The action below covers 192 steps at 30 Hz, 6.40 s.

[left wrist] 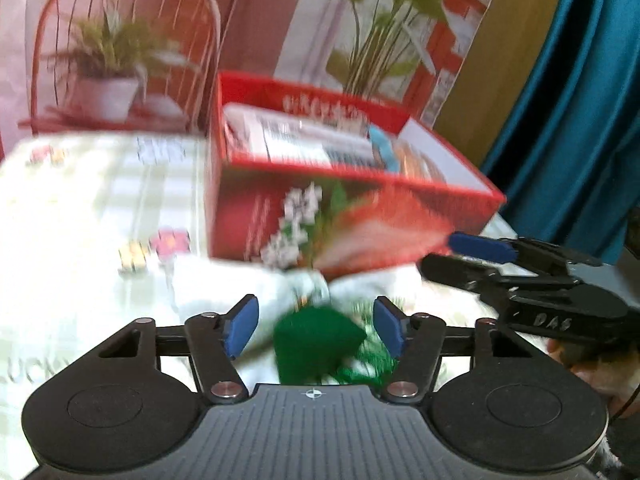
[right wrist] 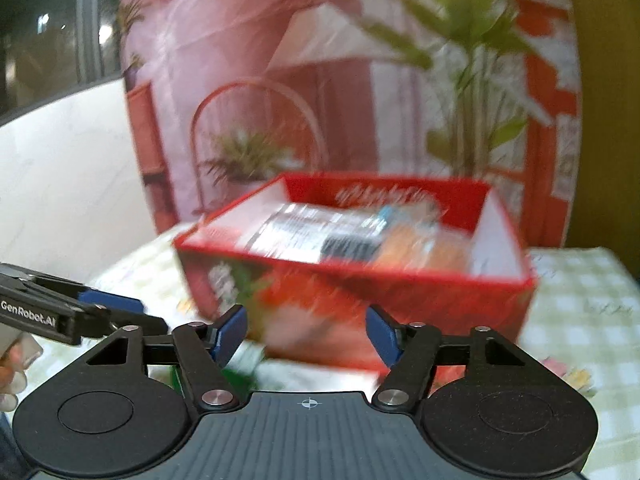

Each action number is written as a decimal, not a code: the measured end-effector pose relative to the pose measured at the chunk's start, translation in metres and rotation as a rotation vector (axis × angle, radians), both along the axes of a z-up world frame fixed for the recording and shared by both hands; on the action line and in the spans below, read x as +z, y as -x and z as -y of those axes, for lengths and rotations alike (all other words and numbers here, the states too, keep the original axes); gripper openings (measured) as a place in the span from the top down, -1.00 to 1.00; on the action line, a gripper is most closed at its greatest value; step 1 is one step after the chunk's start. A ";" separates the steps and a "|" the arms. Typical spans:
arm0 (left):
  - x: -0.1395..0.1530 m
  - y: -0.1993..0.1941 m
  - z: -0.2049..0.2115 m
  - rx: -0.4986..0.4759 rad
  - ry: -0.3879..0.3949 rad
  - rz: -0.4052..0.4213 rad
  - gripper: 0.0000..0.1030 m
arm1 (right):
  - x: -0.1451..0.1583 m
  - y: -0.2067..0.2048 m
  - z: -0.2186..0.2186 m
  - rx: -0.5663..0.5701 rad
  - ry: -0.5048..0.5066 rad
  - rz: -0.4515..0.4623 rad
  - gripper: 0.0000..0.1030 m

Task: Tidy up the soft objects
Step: 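Close the left tool on the green plush while the right tool grasps it, then lift the green plush with both tools over the red box, then open both tools to drop the plush into the box, then move both open tools down to the white wrapped bundle beside the box, then close the left tool on the white bundle while the right tool grasps it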

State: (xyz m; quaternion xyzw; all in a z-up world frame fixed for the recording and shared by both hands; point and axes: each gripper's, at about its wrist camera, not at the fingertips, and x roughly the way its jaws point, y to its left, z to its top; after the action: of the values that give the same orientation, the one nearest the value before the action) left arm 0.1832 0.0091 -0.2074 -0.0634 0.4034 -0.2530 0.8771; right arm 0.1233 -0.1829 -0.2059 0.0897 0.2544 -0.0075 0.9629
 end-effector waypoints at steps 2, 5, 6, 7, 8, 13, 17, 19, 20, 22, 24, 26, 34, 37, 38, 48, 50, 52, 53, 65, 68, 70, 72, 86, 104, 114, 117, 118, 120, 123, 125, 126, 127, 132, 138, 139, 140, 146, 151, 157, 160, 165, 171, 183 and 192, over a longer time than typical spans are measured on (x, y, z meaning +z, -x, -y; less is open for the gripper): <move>-0.010 0.000 -0.001 0.005 0.021 -0.028 -0.11 | -0.011 -0.003 -0.011 0.045 0.005 -0.033 -0.01; -0.023 -0.002 -0.005 0.026 0.046 -0.060 -0.06 | -0.023 -0.005 -0.025 0.101 0.023 -0.070 0.07; -0.027 -0.002 -0.007 0.032 0.051 -0.067 -0.05 | -0.027 -0.006 -0.029 0.118 0.027 -0.080 0.08; -0.029 -0.003 -0.008 0.038 0.061 -0.075 -0.03 | -0.030 -0.007 -0.033 0.135 0.033 -0.090 0.09; -0.031 -0.004 -0.008 0.043 0.069 -0.080 -0.03 | -0.033 -0.007 -0.036 0.150 0.042 -0.099 0.09; -0.042 -0.010 -0.009 0.045 0.111 -0.107 -0.03 | -0.046 -0.014 -0.053 0.215 0.106 -0.132 0.04; -0.049 -0.014 -0.008 0.039 0.155 -0.127 -0.02 | -0.051 -0.023 -0.060 0.255 0.129 -0.144 0.04; -0.051 -0.014 -0.007 0.036 0.170 -0.129 0.14 | -0.053 -0.029 -0.061 0.275 0.127 -0.146 0.04; -0.052 -0.014 -0.006 0.037 0.175 -0.130 0.15 | -0.053 -0.031 -0.062 0.287 0.125 -0.148 0.04; -0.051 -0.012 -0.006 0.049 0.172 -0.121 0.16 | -0.054 -0.032 -0.065 0.290 0.131 -0.147 0.03; -0.049 -0.008 -0.007 0.060 0.182 -0.114 0.19 | -0.054 -0.032 -0.066 0.285 0.119 -0.146 0.05; -0.045 -0.003 -0.007 0.066 0.187 -0.095 0.19 | -0.051 -0.028 -0.066 0.277 0.107 -0.137 0.06; -0.020 0.033 0.007 0.052 0.181 -0.006 0.19 | -0.038 0.009 -0.068 0.234 0.099 -0.041 0.06; -0.011 0.044 0.010 0.048 0.182 0.019 0.19 | -0.032 0.019 -0.069 0.232 0.108 -0.027 0.07; -0.008 0.047 0.010 0.044 0.181 0.033 0.19 | -0.029 0.022 -0.069 0.231 0.113 -0.021 0.07; 0.020 0.063 0.009 0.041 0.200 0.100 0.19 | -0.002 0.039 -0.072 0.230 0.138 0.056 0.07; 0.025 0.061 0.011 0.041 0.195 0.102 0.19 | 0.003 0.039 -0.071 0.221 0.131 0.067 0.07; 0.030 0.059 0.013 0.038 0.197 0.111 0.19 | 0.007 0.040 -0.070 0.212 0.135 0.078 0.07; 0.034 0.058 0.014 0.036 0.201 0.116 0.19 | 0.010 0.040 -0.069 0.207 0.136 0.084 0.07; 0.112 0.021 0.015 0.039 0.341 0.235 0.19 | 0.088 0.017 -0.041 0.186 0.196 0.238 0.07; 0.136 0.008 0.020 0.033 0.353 0.299 0.18 | 0.116 0.002 -0.028 0.177 0.216 0.277 0.07; 0.150 0.002 0.024 0.031 0.355 0.333 0.18 | 0.132 -0.008 -0.020 0.173 0.230 0.301 0.07; 0.161 -0.003 0.028 0.025 0.351 0.375 0.18 | 0.143 -0.019 -0.015 0.169 0.249 0.325 0.07; 0.113 -0.051 0.049 0.030 0.284 0.284 0.18 | 0.105 -0.072 0.016 0.160 0.267 0.238 0.07; 0.047 -0.080 0.033 0.132 0.232 0.135 -0.24 | 0.033 -0.084 0.037 -0.019 0.109 0.028 -0.10; 0.045 -0.036 -0.005 0.243 0.031 0.264 -1.00 | 0.018 -0.035 0.029 -0.110 0.129 0.134 -0.99; 0.037 -0.020 -0.009 0.267 -0.040 0.258 -1.00 | 0.015 -0.023 0.023 -0.168 0.153 0.149 -0.99; 0.033 -0.015 -0.010 0.270 -0.061 0.256 -1.00 | 0.012 -0.018 0.020 -0.190 0.166 0.158 -0.99; 0.024 -0.007 -0.011 0.273 -0.078 0.250 -1.00 | 0.008 -0.008 0.015 -0.234 0.187 0.170 -0.99; 0.009 0.000 -0.015 0.308 -0.083 0.224 -1.00 | -0.005 0.002 0.008 -0.319 0.195 0.149 -0.99; -0.003 -0.002 -0.016 0.346 -0.098 0.186 -1.00 | -0.016 0.003 0.007 -0.321 0.182 0.122 -0.99; -0.009 -0.004 -0.017 0.356 -0.101 0.165 -1.00 | -0.021 0.002 0.006 -0.304 0.173 0.097 -0.99; -0.013 -0.006 -0.018 0.361 -0.101 0.149 -1.00 | -0.025 0.001 0.006 -0.292 0.172 0.079 -0.99; -0.027 -0.012 -0.017 0.364 -0.161 0.120 -1.00 | -0.041 -0.006 0.003 -0.229 0.162 0.031 -0.99; -0.044 -0.011 -0.014 0.383 -0.206 0.111 -1.00 | -0.058 -0.020 -0.001 -0.199 0.160 -0.012 -0.99; -0.047 -0.011 -0.015 0.383 -0.203 0.103 -1.00 | -0.060 -0.021 -0.001 -0.198 0.160 -0.017 -0.99; -0.050 -0.011 -0.015 0.384 -0.200 0.095 -1.00 | -0.062 -0.022 -0.002 -0.198 0.158 -0.023 -0.99; -0.063 -0.012 -0.017 0.393 -0.173 0.057 -1.00 | -0.070 -0.028 0.004 -0.224 0.127 -0.068 -0.76; -0.065 -0.010 -0.015 0.389 -0.182 0.077 -1.00 | -0.075 -0.030 0.003 -0.176 0.098 -0.098 -0.17; -0.067 -0.004 -0.015 0.386 -0.170 0.107 -1.00 | -0.076 -0.029 0.005 -0.143 0.069 -0.105 -0.02; -0.068 -0.003 -0.014 0.384 -0.176 0.117 -1.00 | -0.076 -0.029 0.008 -0.141 0.053 -0.107 -0.02; -0.069 -0.001 -0.014 0.378 -0.182 0.127 -1.00 | -0.078 -0.029 0.015 -0.149 0.012 -0.112 -0.05; -0.070 -0.001 -0.013 0.376 -0.193 0.133 -1.00 | -0.079 -0.028 0.021 -0.141 -0.042 -0.109 -0.06; -0.061 0.008 -0.013 0.302 -0.151 0.147 -0.16 | -0.079 -0.027 0.020 -0.085 -0.076 -0.105 0.18; -0.061 0.012 -0.012 0.276 -0.129 0.158 0.12 | -0.079 -0.025 0.020 -0.082 -0.083 -0.097 0.30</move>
State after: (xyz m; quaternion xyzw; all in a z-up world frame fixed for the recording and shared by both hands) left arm 0.1714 0.0215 -0.2686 -0.0417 0.3360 -0.1079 0.9347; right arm 0.1481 -0.2030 -0.2844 0.1395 0.2968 -0.0406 0.9438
